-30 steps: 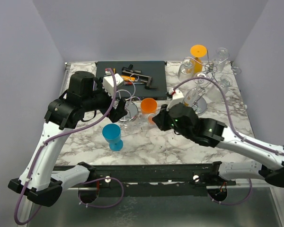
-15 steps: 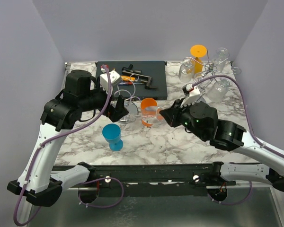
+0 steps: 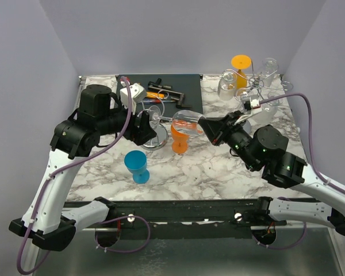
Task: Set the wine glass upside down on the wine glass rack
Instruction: Turn the wine glass upside down at the wine rack.
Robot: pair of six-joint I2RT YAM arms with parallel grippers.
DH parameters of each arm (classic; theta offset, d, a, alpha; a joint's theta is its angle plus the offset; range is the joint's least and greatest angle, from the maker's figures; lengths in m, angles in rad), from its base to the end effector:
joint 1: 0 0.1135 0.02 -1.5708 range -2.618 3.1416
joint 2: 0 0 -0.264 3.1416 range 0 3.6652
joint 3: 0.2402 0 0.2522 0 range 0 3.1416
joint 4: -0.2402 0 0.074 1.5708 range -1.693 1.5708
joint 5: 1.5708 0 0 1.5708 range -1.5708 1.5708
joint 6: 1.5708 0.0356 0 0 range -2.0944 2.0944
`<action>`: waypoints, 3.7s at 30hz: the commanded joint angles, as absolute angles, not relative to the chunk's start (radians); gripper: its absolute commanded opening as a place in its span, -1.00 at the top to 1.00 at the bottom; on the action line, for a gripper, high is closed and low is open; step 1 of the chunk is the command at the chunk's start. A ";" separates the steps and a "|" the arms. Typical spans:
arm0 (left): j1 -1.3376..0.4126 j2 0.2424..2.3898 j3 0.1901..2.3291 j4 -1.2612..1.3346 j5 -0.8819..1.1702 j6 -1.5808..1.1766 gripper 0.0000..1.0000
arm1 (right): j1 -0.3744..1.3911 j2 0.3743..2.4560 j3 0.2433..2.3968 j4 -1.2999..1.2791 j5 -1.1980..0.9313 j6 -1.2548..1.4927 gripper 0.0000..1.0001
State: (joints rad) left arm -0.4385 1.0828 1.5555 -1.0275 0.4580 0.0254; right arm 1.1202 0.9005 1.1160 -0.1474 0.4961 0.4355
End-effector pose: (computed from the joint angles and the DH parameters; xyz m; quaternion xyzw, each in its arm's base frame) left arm 0.1536 -0.0894 0.4558 0.3031 0.8027 -0.2913 0.4230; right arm 0.0969 0.1614 0.4385 -0.0531 0.6836 0.3777 0.6223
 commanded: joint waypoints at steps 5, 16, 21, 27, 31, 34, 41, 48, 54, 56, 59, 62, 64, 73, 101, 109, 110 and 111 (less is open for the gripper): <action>-0.434 1.111 1.561 -0.996 0.529 0.020 -0.12 | 1.124 0.881 1.058 0.055 0.502 0.430 0.99; -0.434 1.118 1.568 -0.958 0.479 0.135 0.30 | 1.125 0.896 1.008 0.081 0.445 0.471 0.99; -0.434 1.116 1.561 -0.947 0.463 0.172 0.28 | 1.124 0.885 0.984 0.103 0.431 0.479 0.99; -0.434 1.117 1.561 -0.936 0.474 0.160 0.01 | 1.124 0.889 0.974 0.112 0.414 0.485 0.99; -0.434 1.109 1.555 -0.939 0.506 0.179 0.57 | 1.125 0.875 0.962 0.118 0.416 0.486 0.99; -0.433 1.106 1.567 -0.946 0.508 0.198 0.91 | 1.125 0.875 0.959 0.110 0.412 0.486 0.99; -0.433 1.108 1.654 -0.953 0.390 0.349 1.00 | 1.125 0.898 0.971 0.047 0.400 0.498 0.30; -0.434 1.093 1.716 -0.936 0.291 0.531 1.00 | 1.125 0.899 0.955 0.002 0.394 0.524 0.08; -0.434 1.050 1.712 -0.921 0.268 0.672 1.00 | 1.125 0.909 0.961 -0.081 0.387 0.538 0.03; -0.434 1.028 1.696 -0.907 0.259 0.745 1.00 | 1.124 0.909 0.967 -0.104 0.393 0.541 0.03; -0.434 0.983 1.665 -0.871 0.243 0.849 1.00 | 1.125 0.901 0.967 -0.126 0.404 0.544 0.04; -0.434 0.947 1.640 -0.864 0.243 0.962 1.00 | 1.124 0.887 0.962 -0.137 0.415 0.549 0.04; -0.434 0.917 1.609 -0.861 0.244 1.055 1.00 | 1.125 0.881 0.962 -0.145 0.423 0.551 0.05; -0.434 0.768 1.423 -0.836 0.204 1.428 1.00 | 1.125 0.870 0.967 -0.167 0.449 0.546 0.10; -0.434 0.729 1.294 -0.960 0.027 1.700 1.00 | 1.125 0.776 0.898 -0.157 0.462 0.562 0.24; -0.434 0.762 1.230 -0.933 0.008 1.695 1.00 | 1.124 0.791 0.915 -0.147 0.456 0.548 0.24; -0.434 0.768 1.220 -0.929 0.008 1.697 1.00 | 1.125 0.788 0.914 -0.149 0.457 0.547 0.24; -0.434 0.771 1.212 -0.917 0.008 1.695 1.00 | 1.125 0.784 0.913 -0.148 0.460 0.548 0.24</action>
State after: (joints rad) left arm -0.4297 0.7597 1.2362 -0.9565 0.0326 1.6871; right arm 1.1221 0.7982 0.9009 -0.1589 0.4431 0.5571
